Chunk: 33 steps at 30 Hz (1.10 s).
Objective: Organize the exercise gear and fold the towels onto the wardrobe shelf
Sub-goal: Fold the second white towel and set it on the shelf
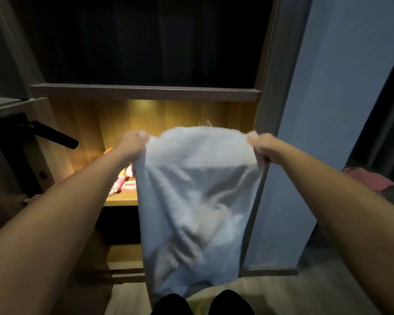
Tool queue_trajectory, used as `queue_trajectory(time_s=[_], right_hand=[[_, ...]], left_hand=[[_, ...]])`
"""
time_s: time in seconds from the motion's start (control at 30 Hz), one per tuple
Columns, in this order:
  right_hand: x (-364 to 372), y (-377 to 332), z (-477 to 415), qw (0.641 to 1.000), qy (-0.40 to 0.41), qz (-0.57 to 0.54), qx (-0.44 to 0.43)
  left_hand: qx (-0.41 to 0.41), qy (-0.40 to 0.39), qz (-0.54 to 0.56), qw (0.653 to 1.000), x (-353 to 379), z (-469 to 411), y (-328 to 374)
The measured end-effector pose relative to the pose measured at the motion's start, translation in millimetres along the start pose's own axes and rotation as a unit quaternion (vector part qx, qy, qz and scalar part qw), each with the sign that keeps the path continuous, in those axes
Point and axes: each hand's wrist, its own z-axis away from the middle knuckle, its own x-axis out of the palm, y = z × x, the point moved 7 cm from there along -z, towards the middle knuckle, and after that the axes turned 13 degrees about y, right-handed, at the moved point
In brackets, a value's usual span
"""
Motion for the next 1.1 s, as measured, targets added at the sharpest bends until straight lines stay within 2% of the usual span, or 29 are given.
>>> queue_trajectory(time_s=[0.03,0.07,0.13,0.23,0.43,0.63,0.83,1.0,1.1], right_hand=[[5.3,5.3,1.0,0.998,-0.04,0.037,0.022],[7.6,8.9,0.0,0.996,-0.055,0.058,0.032],[2.4,2.7,-6.7,0.999,-0.026,0.033,0.033],[-14.5,-26.9,-22.4,0.997,0.044,-0.056,-0.028],[-41.7,-56.7,-31.1,0.972,0.111,-0.161,-0.129],[-61.3,-45.2,-5.1,0.937,0.146,-0.275,-0.157],[-78.8,-7.0,52.8,0.926,0.154,-0.306,-0.159],[-110.6,15.8,117.5,0.915,0.162,-0.326,-0.171],[-133.2,16.2,165.3,0.902,0.125,-0.372,-0.179]], left_hand=[[-0.013,-0.055,-0.039,0.998,7.3,1.5,-5.1],[-0.02,-0.074,-0.056,0.995,10.6,0.6,-7.5],[-0.021,-0.02,0.009,1.0,2.1,-7.4,0.1],[0.004,0.101,0.086,0.991,-18.9,-19.5,17.6],[0.03,0.146,0.141,0.979,-36.8,-32.5,37.4],[0.055,0.118,0.184,0.974,-50.6,-9.7,44.9],[0.069,0.088,0.24,0.964,-68.3,56.0,32.4],[0.066,0.076,0.347,0.932,-95.6,124.5,12.7],[0.071,0.072,0.426,0.899,-123.2,166.4,8.9]])
